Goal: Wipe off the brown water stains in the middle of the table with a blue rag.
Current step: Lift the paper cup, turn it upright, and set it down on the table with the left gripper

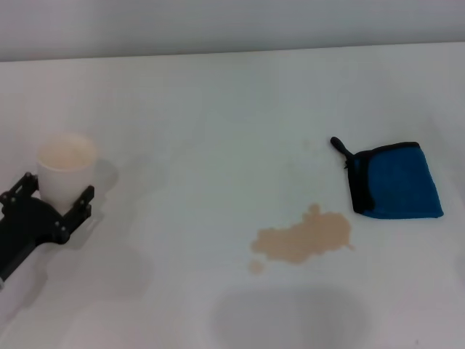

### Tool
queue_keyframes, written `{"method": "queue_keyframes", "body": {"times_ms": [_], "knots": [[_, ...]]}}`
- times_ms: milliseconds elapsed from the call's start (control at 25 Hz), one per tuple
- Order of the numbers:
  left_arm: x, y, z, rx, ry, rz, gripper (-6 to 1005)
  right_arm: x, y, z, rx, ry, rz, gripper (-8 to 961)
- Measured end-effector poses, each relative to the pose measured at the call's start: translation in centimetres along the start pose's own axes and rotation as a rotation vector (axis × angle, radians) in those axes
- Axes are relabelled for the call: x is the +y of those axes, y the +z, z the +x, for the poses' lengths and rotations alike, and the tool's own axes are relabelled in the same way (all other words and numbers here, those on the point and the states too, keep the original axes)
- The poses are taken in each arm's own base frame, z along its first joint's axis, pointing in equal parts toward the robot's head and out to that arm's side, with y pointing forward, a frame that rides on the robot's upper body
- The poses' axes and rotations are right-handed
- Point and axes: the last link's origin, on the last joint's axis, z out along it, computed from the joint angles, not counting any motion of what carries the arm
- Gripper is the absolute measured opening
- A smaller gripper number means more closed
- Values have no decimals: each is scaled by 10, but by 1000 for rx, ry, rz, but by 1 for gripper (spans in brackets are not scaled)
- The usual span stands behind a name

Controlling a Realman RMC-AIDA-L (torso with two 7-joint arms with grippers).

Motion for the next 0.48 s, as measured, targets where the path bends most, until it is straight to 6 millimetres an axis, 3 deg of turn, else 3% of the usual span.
{"method": "queue_keyframes", "body": {"times_ms": [480], "knots": [[2, -7, -20, -110, -28, 28, 695, 0, 2, -1, -13, -15, 12, 862]]}}
